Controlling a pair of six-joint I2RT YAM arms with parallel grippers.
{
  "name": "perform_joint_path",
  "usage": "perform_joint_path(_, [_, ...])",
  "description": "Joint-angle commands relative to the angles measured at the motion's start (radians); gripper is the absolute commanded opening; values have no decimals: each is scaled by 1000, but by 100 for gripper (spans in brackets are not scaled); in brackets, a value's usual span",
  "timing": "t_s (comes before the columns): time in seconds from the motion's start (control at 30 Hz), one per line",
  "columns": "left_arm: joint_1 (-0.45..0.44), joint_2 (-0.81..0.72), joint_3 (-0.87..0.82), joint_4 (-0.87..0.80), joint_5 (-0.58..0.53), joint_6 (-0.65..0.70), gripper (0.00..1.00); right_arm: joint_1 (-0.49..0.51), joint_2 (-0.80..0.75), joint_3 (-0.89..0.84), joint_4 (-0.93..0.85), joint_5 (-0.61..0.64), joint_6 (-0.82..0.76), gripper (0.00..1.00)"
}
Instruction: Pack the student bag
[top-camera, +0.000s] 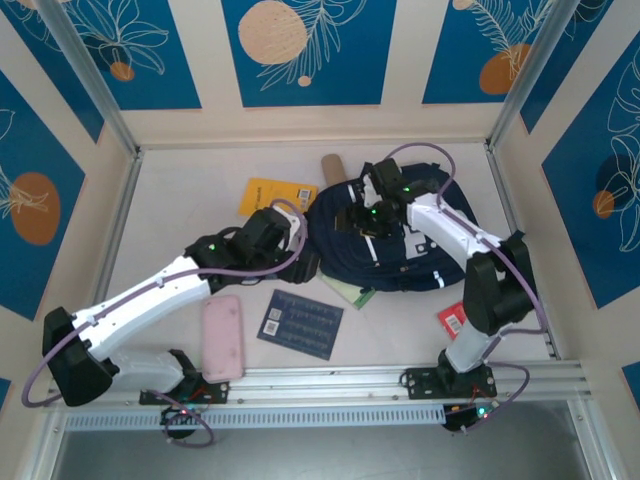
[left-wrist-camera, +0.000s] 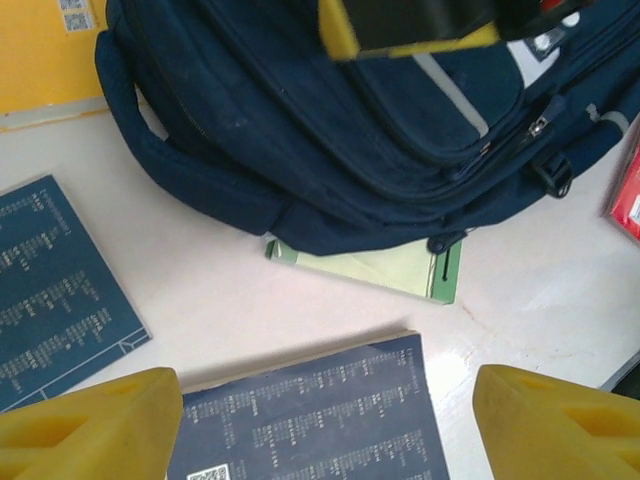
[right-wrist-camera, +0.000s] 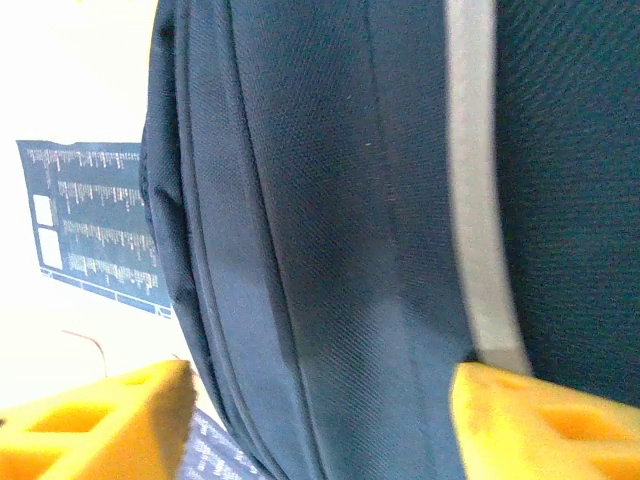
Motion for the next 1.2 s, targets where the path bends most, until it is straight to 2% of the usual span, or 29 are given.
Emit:
perform_joint_path(0.0, [7, -36, -16, -24, -27, 14, 78, -30, -60, -39, 3, 39, -39, 77])
perform_joint_path(0.17, [14, -16, -12, -18, -17, 22, 78, -24, -11, -32, -19, 74, -71, 89])
perform_joint_path(0.43, [17, -21, -27, -6, -16, 20, 79, 36, 63, -19, 4, 6, -117, 92])
perform_joint_path(0.53, [17, -28, -42, -3, -17, 18, 79, 66, 41, -44, 30, 34, -127, 90])
perform_joint_path(0.63, [19, -36, -54, -2, -23, 17, 79, 92, 38, -60, 21, 125, -137, 83])
perform_joint_path(0.77, [21, -39, -58, 3, -30, 14, 79, 128, 83, -58, -16, 270, -145, 68])
perform_joint_path(0.87, [25, -39, -54, 6, -30, 12, 79, 154, 126, -50, -37, 350, -141, 63])
perform_joint_path(1.0, [26, -39, -56, 7, -28, 9, 80, 183, 176, -41, -49, 372, -140, 65])
perform_joint_path(1.17, [28, -51, -68, 3, -32, 8, 81, 206, 216, -27, -74, 414, -145, 74])
